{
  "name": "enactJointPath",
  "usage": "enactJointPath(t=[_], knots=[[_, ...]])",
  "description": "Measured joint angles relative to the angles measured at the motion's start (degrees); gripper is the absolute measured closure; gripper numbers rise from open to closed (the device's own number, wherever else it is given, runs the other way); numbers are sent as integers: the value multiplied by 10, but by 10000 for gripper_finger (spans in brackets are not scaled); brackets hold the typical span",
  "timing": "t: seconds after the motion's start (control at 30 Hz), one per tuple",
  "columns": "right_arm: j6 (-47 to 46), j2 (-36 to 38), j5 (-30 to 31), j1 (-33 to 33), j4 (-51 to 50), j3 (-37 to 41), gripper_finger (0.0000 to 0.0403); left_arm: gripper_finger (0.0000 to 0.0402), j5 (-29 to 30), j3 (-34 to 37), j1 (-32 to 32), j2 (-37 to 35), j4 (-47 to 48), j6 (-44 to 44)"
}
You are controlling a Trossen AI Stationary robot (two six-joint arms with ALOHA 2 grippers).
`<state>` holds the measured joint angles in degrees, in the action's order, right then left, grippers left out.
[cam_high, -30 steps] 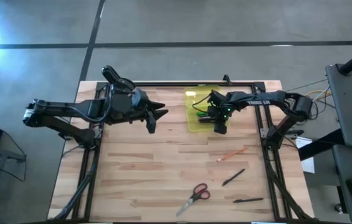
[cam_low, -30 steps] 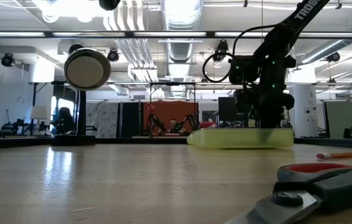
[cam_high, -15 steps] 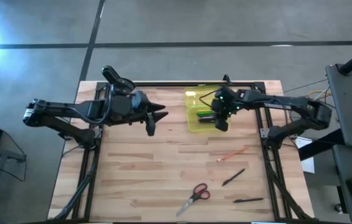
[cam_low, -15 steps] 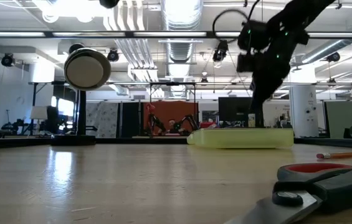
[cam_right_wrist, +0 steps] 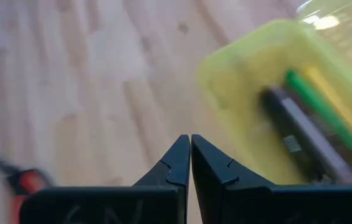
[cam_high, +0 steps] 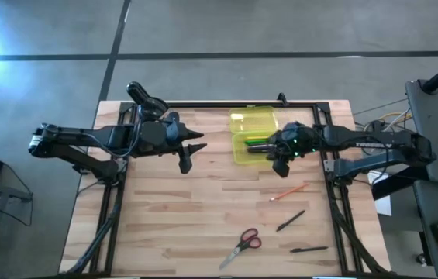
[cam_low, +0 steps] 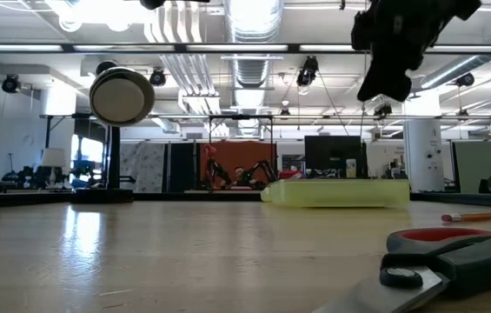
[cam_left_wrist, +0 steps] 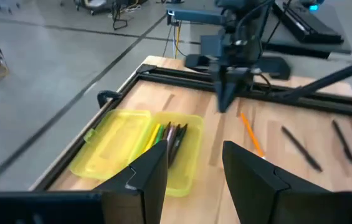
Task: Pick & place school supplies into a supply box
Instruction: Put the pencil into the supply box
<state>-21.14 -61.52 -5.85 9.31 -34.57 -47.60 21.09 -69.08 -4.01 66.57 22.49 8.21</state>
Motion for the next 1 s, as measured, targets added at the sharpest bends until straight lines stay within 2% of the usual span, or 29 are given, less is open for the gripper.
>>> enactJointPath(t=[0.2, 0.43, 0.5, 0.67, 0.8, 1.0], knots=[[-142, 11, -2, -78, -18, 3, 394, 264, 0, 0, 1, 3, 6, -55], [-432, -8, -2, -146, -25, 3, 394, 264, 1, 0, 1, 4, 43, -72], [-471, -18, -3, -158, -25, 4, 394, 264, 1, 0, 1, 4, 57, -72], [-448, -49, -3, -167, -27, 7, 394, 264, 1, 14, 1, 3, 71, -90], [-566, -72, 12, -168, -42, 10, 394, 264, 1, 33, 2, 1, 73, -96], [-766, -86, 79, -182, -104, 10, 394, 264, 0, 46, 1, 0, 71, -81]])
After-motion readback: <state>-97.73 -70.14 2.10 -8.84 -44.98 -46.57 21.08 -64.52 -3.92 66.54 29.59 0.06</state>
